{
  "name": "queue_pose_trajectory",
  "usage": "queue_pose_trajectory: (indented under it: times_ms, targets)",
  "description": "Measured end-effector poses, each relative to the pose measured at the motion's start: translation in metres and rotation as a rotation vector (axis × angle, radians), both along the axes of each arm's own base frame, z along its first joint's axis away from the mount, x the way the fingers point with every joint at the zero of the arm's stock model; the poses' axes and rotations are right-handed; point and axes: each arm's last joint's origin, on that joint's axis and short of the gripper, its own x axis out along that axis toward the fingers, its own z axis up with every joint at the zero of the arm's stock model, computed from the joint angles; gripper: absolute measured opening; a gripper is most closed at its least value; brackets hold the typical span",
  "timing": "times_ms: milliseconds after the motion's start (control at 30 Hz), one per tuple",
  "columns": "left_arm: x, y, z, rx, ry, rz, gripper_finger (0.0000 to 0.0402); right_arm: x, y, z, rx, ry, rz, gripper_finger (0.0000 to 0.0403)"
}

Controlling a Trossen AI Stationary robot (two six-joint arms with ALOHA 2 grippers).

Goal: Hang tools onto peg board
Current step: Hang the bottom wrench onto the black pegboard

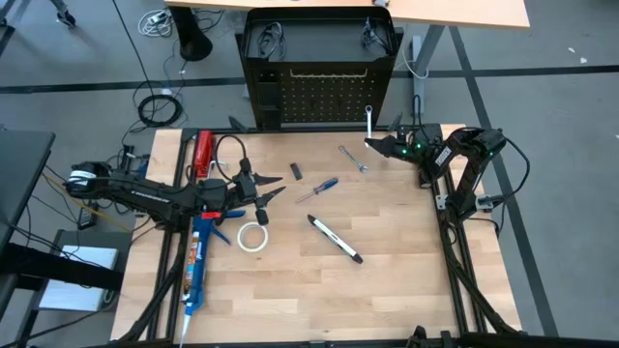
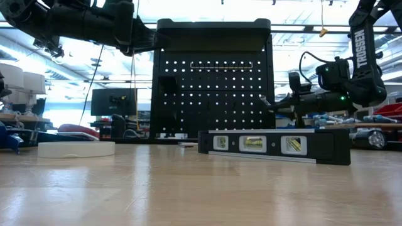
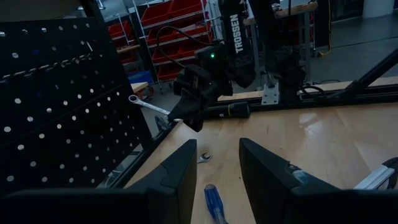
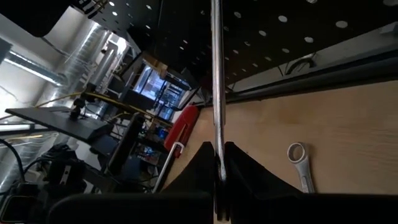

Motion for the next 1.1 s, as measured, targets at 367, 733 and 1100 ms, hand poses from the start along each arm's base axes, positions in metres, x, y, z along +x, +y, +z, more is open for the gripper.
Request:
queue_pose_trajectory:
  times_ms: [367, 733, 1100]
  targets:
    - [0.0000, 0.0000, 0.0000, 0.000, 0.000, 0.000, 0.0126, -0.0057, 0.0005, -0.0057, 0.049, 0.026, -0.018, 0.0022]
    - [0.0000, 0.0000, 0.0000, 0.000, 0.000, 0.000, 0.0126, -0.0062, 0.0006, -0.0073, 0.041, 0.046, -0.004, 0.0023]
    - [0.0000, 0.0000, 0.0000, 0.000, 0.000, 0.000, 0.0126, -0.0062, 0.0005, -0.0068, 0.020, 0.051, -0.003, 0.0141]
